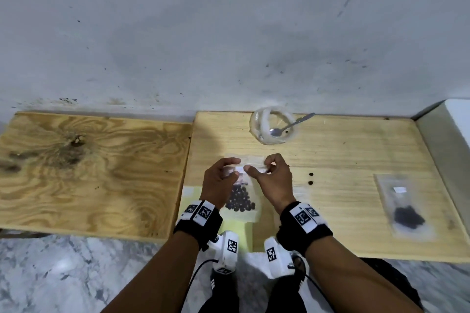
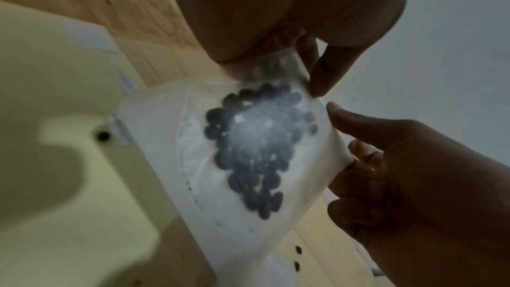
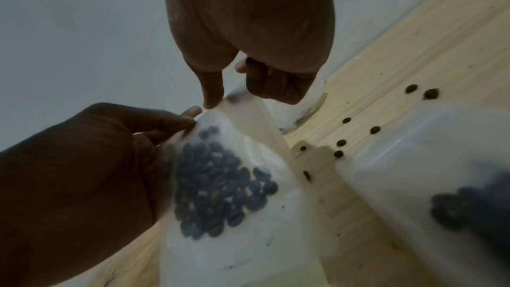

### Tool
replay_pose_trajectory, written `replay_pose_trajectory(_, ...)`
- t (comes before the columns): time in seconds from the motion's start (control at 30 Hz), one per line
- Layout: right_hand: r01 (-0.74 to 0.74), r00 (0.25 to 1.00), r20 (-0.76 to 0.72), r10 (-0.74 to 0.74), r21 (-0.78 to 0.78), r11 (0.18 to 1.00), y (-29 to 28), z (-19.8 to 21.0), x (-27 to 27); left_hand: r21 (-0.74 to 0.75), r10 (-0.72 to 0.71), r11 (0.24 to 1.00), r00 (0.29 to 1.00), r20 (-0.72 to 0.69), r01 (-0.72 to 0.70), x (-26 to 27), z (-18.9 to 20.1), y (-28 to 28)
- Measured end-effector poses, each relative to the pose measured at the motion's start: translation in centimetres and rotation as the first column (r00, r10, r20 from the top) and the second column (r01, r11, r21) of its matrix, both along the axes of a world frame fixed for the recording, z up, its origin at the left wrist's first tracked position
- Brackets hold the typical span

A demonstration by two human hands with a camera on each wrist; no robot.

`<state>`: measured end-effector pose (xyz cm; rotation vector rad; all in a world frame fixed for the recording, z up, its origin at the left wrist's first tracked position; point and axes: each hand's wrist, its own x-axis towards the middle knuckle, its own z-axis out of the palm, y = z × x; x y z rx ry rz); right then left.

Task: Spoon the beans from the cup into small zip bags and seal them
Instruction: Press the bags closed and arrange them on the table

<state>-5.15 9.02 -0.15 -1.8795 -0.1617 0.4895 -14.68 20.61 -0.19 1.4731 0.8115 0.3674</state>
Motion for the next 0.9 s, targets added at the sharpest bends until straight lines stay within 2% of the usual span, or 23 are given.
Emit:
replay_pose_trajectory(0.1,0.062,0.998,0.023,-0.062,0.013,0.998,-2.3,0.4,2.2,-0.03,0.072,0.997,0.997,-0.024,-0.072,3.0,0.4,-2.9)
replay_pose_trajectory(0.17,0.046,0.997,0.054,-0.046,0.006,0.999,-3.8,0.7,3.5,-0.02,0.102,0.995,0.994,-0.026,-0.103,4.7,0.4,-4.5)
replay_pose_trajectory(0.3,-0.017,0.995,0.101,0.013,0.043,0.999,-8.1,0.8,6.9,0.012,0.052,0.999,0.998,-0.031,-0.052,8.5,1.3,-8.0)
replay_pose_trajectory(0.43,-0.023,0.99,0.139,0.016,0.045,0.999,-12.1,0.9,10.6,0.053,-0.074,0.996,0.997,-0.018,0.074,11.5,1.5,-11.0)
replay_pose_trajectory(0.53,-0.027,0.989,0.145,0.024,0.023,0.999,-15.1,0.8,12.5,0.069,-0.087,0.994,0.995,-0.049,0.09,13.8,1.4,-13.5)
replay_pose_trajectory(0.63,-0.041,0.997,0.063,0.042,-0.015,0.999,-19.1,0.4,13.9,-0.03,-0.023,0.999,0.998,-0.064,0.022,16.4,1.0,-16.2)
replay_pose_trajectory(0.73,-0.108,0.98,-0.17,0.1,-0.041,0.993,-24.0,-0.6,15.0,-0.177,-0.044,0.984,0.997,-0.066,0.032,18.8,-0.1,-18.8)
replay_pose_trajectory(0.8,-0.048,0.974,-0.224,0.035,-0.052,0.998,-27.2,-1.4,15.8,-0.2,-0.125,0.974,0.99,-0.067,0.109,20.2,-0.5,-21.1)
replay_pose_trajectory(0.9,0.108,0.972,-0.193,-0.131,-0.122,0.987,-31.0,-2.1,17.3,-0.2,-0.24,0.958,0.957,-0.163,0.206,21.7,-1.6,-24.6)
